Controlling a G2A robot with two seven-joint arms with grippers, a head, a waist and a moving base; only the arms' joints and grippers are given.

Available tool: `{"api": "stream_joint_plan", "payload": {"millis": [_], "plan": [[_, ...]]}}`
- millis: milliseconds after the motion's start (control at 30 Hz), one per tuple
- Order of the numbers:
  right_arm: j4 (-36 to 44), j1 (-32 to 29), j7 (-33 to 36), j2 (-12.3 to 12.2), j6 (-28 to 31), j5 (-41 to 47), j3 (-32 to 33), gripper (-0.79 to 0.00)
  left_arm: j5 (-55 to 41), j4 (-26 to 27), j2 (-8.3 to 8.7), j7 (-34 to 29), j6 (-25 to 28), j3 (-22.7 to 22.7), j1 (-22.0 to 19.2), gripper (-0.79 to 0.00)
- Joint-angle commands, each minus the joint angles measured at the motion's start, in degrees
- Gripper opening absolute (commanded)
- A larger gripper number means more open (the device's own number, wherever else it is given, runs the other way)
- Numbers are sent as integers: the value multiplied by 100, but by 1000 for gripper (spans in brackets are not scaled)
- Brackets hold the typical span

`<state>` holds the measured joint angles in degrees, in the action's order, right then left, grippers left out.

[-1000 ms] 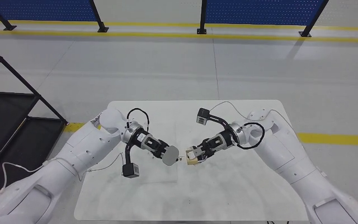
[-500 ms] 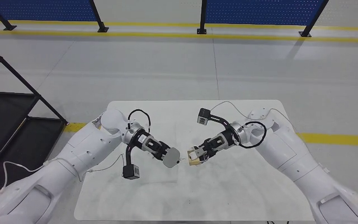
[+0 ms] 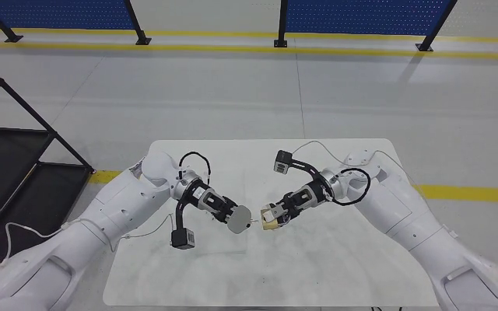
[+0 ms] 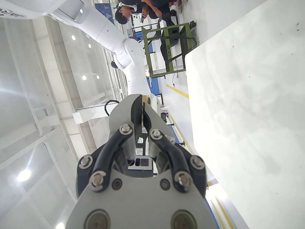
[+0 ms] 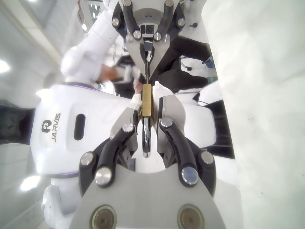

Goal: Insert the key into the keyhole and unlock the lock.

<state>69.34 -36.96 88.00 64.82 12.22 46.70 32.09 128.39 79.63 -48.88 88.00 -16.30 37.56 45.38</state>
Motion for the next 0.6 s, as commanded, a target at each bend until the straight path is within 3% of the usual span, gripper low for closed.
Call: {"api": "stream_joint_plan", "payload": {"millis": [0, 567], "plan": [[-12, 6, 0, 5, -3, 12, -15, -785, -2, -4, -3, 0, 0, -6, -5, -785], [-16, 10, 0, 7, -6, 14, -19, -785, 24, -43, -65, 0, 0, 3, -14, -785]]}}
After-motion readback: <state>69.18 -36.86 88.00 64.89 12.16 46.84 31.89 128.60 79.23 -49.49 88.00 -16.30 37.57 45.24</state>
